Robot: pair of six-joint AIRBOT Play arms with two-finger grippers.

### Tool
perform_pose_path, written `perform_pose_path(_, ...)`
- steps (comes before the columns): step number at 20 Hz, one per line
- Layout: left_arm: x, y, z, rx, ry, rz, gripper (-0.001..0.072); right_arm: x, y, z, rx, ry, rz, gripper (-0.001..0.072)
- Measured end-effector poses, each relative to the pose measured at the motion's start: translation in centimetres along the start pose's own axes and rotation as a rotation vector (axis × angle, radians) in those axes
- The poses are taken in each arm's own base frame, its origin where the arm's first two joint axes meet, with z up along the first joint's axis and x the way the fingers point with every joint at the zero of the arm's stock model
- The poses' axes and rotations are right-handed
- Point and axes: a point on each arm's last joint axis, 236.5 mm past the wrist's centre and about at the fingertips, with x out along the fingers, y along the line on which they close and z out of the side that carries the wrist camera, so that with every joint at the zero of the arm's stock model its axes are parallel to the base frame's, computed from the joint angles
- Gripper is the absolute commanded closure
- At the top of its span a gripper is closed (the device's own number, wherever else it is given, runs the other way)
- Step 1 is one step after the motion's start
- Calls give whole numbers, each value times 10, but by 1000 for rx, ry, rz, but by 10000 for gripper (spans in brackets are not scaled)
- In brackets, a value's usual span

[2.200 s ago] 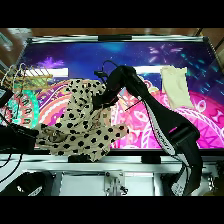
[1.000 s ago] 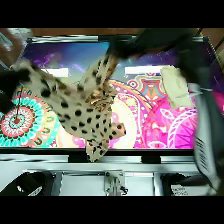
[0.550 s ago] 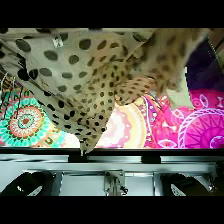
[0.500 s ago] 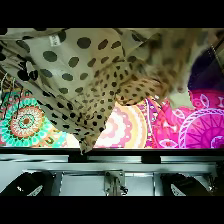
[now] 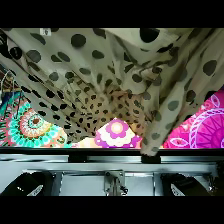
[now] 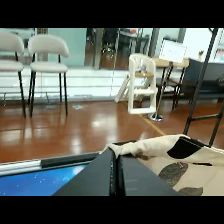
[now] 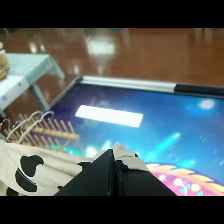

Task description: Fold the shirts.

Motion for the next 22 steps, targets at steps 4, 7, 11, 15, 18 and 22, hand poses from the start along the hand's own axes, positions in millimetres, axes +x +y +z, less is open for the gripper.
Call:
perform_pose_path(4,14,15,-61,-1,226,58,662,1,-31,-21,3,88,-126,635)
perform_pose_path(7,16,35,-141,11,519,127,662,10,-63,-100,61,380,-240,635)
perform_pose_path(11,17,52,-250,21,850,181,662,32,-92,-210,128,702,-313,635)
perform_pose_path(15,15,63,-338,17,1090,219,658,70,-115,-269,151,774,-339,635)
perform_pose_path(18,19,67,-377,-6,1170,246,382,100,-126,-287,163,760,-345,634)
perform_pose_path(22,22,83,-392,29,1208,272,313,125,-134,-299,175,746,-344,634)
